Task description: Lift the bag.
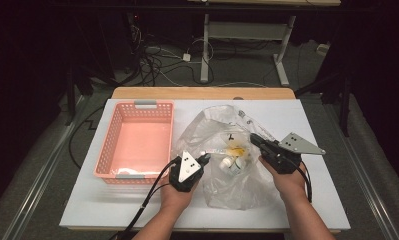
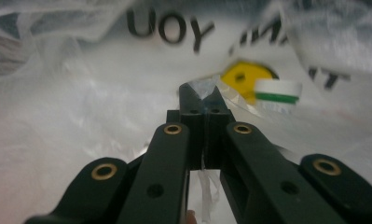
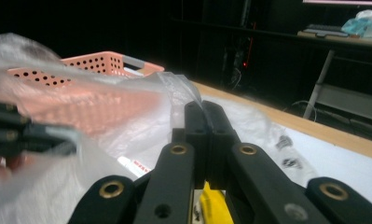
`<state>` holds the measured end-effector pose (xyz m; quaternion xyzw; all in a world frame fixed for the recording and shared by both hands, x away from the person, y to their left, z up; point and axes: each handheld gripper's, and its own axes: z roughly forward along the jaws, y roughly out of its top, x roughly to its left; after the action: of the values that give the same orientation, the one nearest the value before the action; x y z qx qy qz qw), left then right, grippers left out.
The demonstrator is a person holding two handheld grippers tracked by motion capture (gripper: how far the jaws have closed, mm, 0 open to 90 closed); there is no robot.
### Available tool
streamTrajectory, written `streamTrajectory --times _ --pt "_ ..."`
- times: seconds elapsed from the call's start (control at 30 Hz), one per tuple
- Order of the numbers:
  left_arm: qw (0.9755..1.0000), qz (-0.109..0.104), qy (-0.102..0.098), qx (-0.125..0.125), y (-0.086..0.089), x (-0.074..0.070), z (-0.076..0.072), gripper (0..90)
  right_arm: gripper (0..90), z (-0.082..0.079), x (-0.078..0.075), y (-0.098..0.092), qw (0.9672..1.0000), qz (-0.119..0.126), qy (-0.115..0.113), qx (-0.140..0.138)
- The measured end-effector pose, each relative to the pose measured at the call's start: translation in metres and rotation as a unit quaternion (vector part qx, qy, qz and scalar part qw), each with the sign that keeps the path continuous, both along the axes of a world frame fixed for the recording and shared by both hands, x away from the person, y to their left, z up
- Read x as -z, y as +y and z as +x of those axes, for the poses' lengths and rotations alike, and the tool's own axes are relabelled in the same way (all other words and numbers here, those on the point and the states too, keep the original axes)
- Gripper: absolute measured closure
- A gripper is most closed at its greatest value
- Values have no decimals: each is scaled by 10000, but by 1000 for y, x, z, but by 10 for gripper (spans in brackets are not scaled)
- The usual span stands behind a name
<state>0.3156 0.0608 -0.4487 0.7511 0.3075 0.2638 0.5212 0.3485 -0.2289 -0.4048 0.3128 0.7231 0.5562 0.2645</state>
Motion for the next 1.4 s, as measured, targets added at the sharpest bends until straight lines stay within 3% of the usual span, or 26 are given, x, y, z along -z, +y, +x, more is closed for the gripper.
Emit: streamTrajectory --times 0.13,0.23,0.47,0.63,0.83,0.97,1.17,1.27,1.4 --pt "9991 -280 -327 -64 0 -24 5 883 900 -3 -8 1 9998 118 -150 16" --pt "9981 -328 -514 -34 -4 -41 8 883 900 -6 -17 3 9992 255 -294 84" --pt "9934 -571 -996 43 -13 -82 22 883 900 -4 -36 6 9967 459 -641 203" --pt "9890 -624 -1331 157 -26 -117 34 882 900 4 -63 5 9935 567 -923 362" --pt "9867 -712 -1442 229 -42 -152 56 882 900 15 -99 -6 9881 744 -1189 632" --pt "9860 -746 -1474 221 -49 -164 69 882 900 23 -120 -18 9839 853 -1317 860" --pt "9835 -1007 -1484 216 -48 -172 80 881 900 22 -143 -33 9786 891 -1566 996" --pt "9869 -916 -1311 208 -49 -165 86 881 900 23 -143 -35 9789 854 -1565 999" --pt "9921 -738 -989 222 -53 -147 93 881 900 31 -122 -30 9831 777 -1316 1003"
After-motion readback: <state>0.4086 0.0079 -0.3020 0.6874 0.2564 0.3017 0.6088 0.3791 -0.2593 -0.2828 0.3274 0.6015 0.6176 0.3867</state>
